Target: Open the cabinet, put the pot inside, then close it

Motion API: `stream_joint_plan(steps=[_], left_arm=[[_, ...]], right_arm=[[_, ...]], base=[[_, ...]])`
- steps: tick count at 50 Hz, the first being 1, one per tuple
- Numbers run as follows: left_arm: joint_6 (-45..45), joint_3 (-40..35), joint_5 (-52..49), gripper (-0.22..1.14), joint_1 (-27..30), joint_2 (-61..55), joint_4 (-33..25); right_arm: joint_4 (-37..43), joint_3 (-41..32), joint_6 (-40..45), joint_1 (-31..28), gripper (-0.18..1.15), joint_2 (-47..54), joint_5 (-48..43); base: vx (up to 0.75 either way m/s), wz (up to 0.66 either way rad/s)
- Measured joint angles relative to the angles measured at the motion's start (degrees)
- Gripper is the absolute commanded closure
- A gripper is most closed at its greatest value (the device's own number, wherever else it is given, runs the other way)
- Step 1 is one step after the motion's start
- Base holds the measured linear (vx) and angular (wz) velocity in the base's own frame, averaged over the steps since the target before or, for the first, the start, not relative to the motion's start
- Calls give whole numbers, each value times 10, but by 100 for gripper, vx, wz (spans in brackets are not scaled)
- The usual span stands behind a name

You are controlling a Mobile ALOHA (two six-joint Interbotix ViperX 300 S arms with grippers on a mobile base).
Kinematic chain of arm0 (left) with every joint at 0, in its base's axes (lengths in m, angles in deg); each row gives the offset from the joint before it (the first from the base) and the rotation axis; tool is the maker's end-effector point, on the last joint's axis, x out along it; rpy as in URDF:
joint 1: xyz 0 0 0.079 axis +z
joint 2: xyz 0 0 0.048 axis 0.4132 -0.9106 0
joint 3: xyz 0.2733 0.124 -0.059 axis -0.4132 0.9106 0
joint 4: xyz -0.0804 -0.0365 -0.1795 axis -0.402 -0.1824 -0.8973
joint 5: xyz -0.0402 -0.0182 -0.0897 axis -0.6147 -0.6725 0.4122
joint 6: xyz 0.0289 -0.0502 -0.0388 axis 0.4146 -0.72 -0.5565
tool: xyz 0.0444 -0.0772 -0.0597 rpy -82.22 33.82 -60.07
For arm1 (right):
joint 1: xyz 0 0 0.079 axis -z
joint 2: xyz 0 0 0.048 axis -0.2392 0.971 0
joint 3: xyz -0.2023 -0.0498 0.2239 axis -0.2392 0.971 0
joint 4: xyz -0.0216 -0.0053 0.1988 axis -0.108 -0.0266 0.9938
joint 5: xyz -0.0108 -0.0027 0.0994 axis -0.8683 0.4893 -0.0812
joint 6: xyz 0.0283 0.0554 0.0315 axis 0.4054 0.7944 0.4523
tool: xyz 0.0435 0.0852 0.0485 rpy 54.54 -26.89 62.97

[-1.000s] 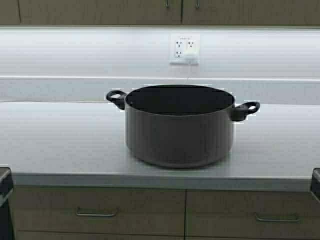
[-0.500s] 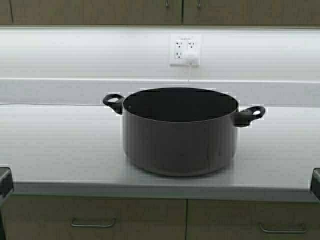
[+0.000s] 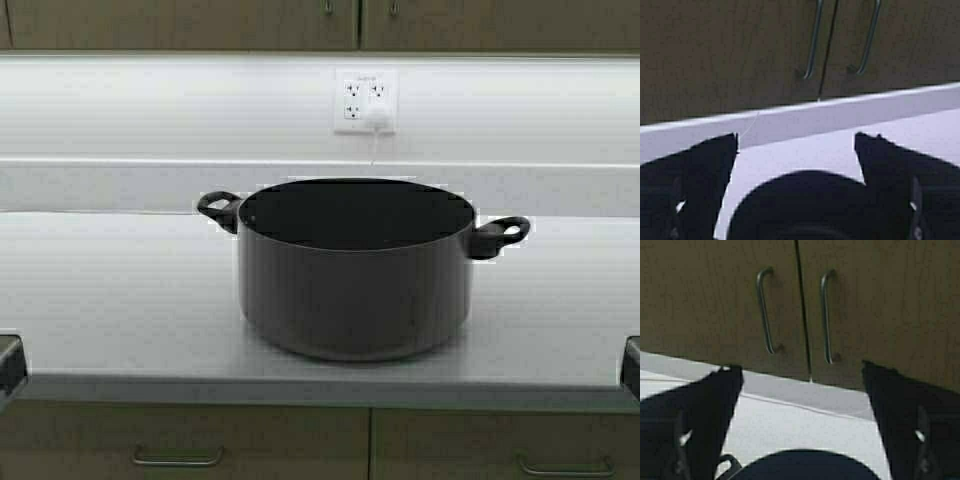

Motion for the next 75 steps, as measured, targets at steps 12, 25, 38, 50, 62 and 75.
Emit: stream_joint_plan(steps=[12, 25, 38, 50, 62, 75], left_arm=[[43, -151, 89, -9, -54, -211, -32], [187, -289, 152, -9, -73, -356, -207], [222, -371, 164, -9, -72, -424, -249], [224, -422, 169, -7, -76, -483, -262], [225, -425, 181, 5, -81, -494, -275], [236, -438, 183, 107, -76, -512, -279]], right_arm=[[15, -124, -42, -14, -6, 125, -18], [193, -242, -217, -27, -6, 262, -47], [415, -308, -355, -46, -5, 352, -106], [431, -363, -357, -46, -5, 398, -110], [432, -365, -359, -49, -3, 401, -113], [432, -379, -362, -51, 103, 425, -109]], base=[[0, -1], [-1, 0], [0, 0], [0, 0], [3, -1], [-2, -1]])
